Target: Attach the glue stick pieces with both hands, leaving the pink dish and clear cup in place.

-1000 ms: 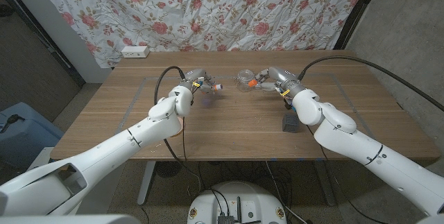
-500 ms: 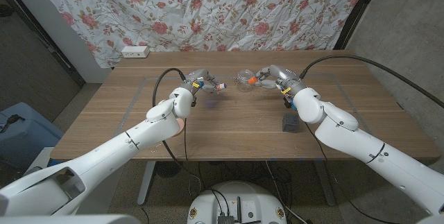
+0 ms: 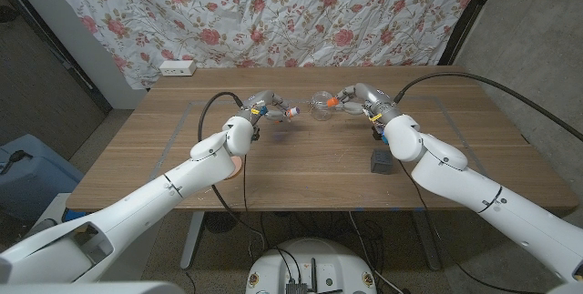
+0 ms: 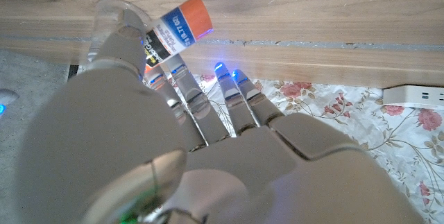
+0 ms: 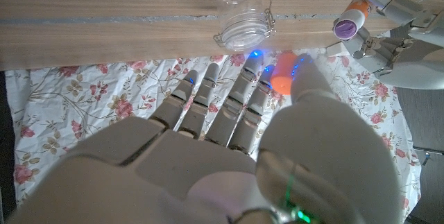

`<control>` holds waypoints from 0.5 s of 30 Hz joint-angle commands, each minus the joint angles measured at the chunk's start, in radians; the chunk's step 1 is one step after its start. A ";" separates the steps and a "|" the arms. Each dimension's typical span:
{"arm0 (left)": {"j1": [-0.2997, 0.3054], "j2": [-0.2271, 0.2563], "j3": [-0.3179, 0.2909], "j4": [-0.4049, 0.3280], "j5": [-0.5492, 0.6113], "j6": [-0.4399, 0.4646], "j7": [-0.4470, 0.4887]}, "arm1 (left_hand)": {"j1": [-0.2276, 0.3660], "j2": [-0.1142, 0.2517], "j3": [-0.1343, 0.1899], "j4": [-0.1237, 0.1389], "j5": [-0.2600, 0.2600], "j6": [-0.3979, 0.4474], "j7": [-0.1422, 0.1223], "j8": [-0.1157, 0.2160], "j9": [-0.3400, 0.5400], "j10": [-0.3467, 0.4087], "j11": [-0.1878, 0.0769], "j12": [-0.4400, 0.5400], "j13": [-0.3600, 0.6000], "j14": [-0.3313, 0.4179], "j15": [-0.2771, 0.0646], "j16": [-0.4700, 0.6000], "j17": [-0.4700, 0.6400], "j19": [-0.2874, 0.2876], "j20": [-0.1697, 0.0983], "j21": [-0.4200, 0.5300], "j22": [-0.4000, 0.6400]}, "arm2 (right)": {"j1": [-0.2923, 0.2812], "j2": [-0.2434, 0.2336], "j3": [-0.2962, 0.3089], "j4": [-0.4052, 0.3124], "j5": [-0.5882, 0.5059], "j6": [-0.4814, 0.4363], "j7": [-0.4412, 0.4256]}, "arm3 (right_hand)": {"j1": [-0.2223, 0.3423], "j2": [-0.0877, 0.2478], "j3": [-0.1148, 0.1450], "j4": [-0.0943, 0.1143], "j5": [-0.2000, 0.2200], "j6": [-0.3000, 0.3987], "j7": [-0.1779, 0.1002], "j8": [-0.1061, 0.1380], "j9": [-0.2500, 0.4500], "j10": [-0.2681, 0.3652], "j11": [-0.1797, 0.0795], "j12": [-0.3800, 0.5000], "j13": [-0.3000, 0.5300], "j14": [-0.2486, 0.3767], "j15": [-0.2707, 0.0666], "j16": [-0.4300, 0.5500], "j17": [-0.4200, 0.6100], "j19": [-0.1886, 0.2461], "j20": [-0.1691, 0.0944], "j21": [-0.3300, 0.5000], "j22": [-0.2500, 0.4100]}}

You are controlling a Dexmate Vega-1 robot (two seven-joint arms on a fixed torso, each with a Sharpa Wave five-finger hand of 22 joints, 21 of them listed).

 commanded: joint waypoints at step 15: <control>-0.017 -0.031 -0.005 0.050 -0.101 -0.102 0.024 | -0.104 0.091 0.037 0.029 0.004 0.075 0.083 -0.002 0.003 0.065 0.008 0.004 0.016 -0.005 -0.145 -0.005 -0.002 -0.005 -0.016 0.003 0.006 | 0.066 0.024 -0.075 -0.004 -0.051 -0.045 -0.004 | -0.006 0.003 -0.007 0.000 0.005 0.005 0.000 -0.006 0.002 0.011 0.000 0.000 0.007 0.005 -0.133 0.009 0.003 0.003 0.014 -0.002 0.005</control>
